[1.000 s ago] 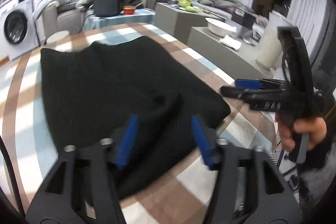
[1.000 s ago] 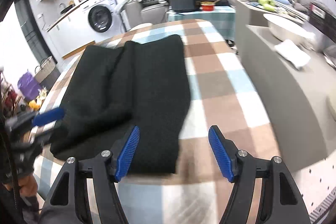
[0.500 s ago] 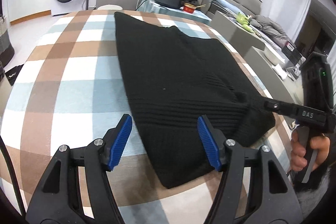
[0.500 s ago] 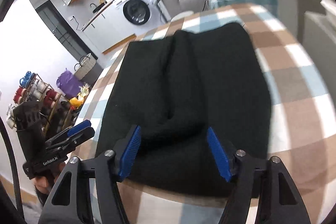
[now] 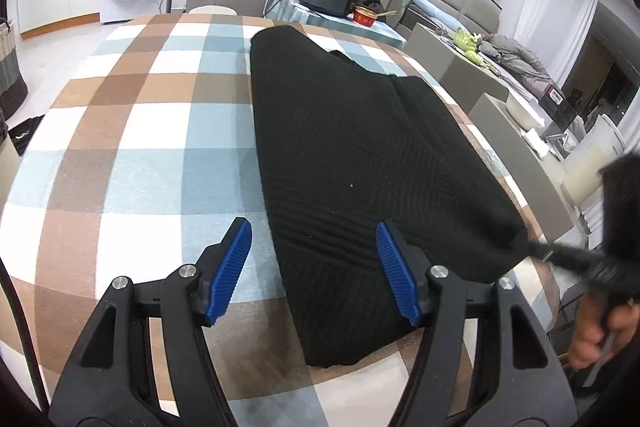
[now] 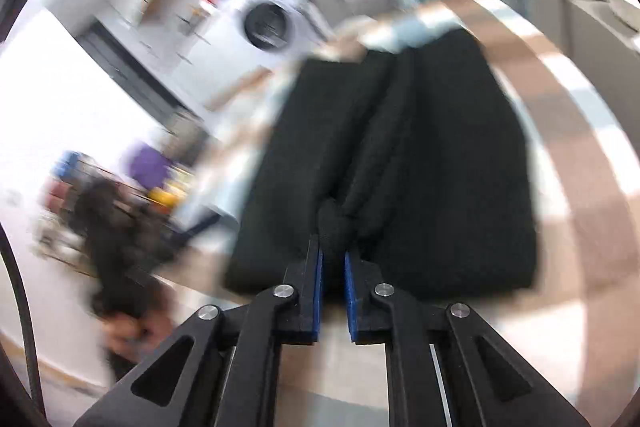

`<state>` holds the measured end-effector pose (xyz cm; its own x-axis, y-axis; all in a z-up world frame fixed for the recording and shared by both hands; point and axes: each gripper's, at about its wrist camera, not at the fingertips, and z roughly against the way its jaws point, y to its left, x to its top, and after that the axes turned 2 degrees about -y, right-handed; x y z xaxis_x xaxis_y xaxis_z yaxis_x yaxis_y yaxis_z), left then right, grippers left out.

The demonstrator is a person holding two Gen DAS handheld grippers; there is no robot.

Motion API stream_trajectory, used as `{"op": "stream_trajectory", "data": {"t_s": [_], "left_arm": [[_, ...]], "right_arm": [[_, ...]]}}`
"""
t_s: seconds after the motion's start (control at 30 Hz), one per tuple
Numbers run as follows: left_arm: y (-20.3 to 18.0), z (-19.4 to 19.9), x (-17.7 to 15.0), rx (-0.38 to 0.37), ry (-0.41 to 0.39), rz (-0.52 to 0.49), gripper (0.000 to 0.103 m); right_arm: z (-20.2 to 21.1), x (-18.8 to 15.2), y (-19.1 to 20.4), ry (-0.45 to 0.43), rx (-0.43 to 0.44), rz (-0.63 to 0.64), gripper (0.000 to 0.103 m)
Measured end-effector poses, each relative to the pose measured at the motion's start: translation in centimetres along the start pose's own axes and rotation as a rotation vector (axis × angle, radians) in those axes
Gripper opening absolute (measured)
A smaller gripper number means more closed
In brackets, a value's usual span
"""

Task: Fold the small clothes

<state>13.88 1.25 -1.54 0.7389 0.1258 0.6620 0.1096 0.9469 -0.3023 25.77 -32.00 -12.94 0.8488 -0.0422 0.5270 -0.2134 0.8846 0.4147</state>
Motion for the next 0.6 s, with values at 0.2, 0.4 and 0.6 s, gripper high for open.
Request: {"op": "stream_trajectory", "data": {"t_s": [0.2, 0.4, 0.6], "left_arm": [[-1.6, -1.3, -0.9, -0.011, 0.047, -0.063, 0.062], [-2.7, -2.1, -2.1, 0.007, 0.092, -0.133, 0.063], [-1.7, -2.3, -3.1, 0.008, 0.131, -0.122, 0.063]], "right_arm": [[2.2, 0.4, -0.6, -0.087, -0.013, 0.014, 0.039], [0.1, 3.1, 0.5, -0.095, 0.06, 0.05, 0.039], [-3.9, 5.0, 0.2, 0.016, 0.174, 0.085, 0.039]]}}
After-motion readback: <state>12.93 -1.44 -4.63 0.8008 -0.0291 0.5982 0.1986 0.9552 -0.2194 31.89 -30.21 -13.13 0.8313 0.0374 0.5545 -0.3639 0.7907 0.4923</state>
